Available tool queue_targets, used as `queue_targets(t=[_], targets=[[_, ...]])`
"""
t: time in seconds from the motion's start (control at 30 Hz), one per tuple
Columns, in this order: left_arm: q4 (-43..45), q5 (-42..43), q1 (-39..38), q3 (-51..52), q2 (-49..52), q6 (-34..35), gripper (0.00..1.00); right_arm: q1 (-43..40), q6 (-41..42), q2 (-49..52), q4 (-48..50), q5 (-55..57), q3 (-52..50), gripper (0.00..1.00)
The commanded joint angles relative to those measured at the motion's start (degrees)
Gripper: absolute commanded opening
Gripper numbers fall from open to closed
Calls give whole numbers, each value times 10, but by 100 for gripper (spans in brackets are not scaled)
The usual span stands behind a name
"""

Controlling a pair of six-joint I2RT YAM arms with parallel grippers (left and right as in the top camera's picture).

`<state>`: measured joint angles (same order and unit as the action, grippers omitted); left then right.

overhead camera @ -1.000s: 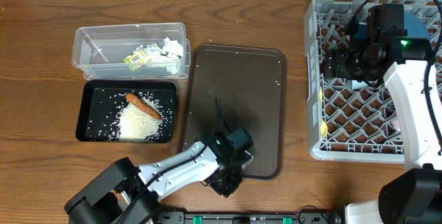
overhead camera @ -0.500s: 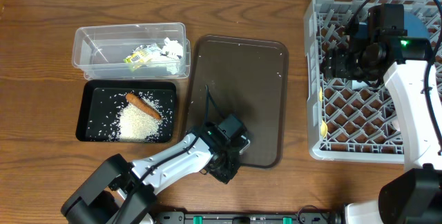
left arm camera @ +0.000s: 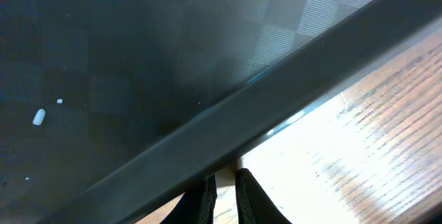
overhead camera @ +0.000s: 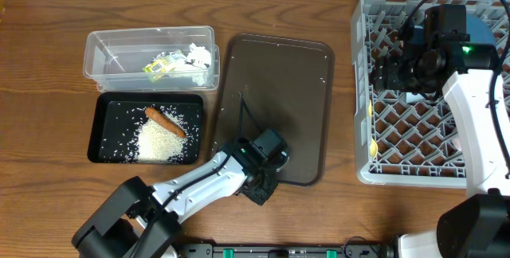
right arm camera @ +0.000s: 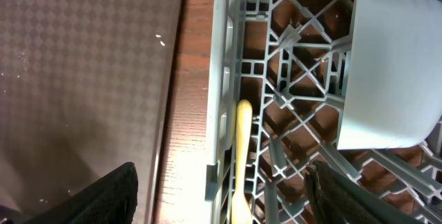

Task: Sort waste into correct bins and load items into the dishwasher rack

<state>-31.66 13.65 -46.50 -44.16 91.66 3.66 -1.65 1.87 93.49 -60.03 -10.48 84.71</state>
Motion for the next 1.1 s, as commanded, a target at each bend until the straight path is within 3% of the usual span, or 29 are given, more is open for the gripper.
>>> queue_targets(t=[0.0, 0.17, 0.27, 0.37, 0.47, 0.57, 0.7, 0.8, 1.07], targets=[[-8, -26, 6, -8, 10, -11, 15, -3, -9, -13, 0, 1, 13, 77], [-46, -26, 6, -19, -8, -11, 15, -3, -9, -13, 0, 1, 13, 77], [-57, -26, 6, -30, -35, -11, 14, -2, -9, -13, 0, -1, 13, 72], [-59, -28, 6, -37, -75, -11, 13, 3, -9, -13, 0, -7, 13, 54], [-60, -38, 15, -38, -128, -10, 14, 15, -9, -13, 1, -14, 11, 18], [-74, -81, 37, -38, -174, -6, 14, 30, -9, -13, 6, -17, 3, 1], [-90, -148, 93, -38, -230, 12, 14, 61, -9, -12, 24, -19, -19, 1], [-90, -150, 148, -38, -256, 18, 15, 90, -9, -12, 39, -35, -44, 1], [-90, -150, 318, -38, -267, 128, 24, 186, -9, -12, 94, -71, -144, 1]])
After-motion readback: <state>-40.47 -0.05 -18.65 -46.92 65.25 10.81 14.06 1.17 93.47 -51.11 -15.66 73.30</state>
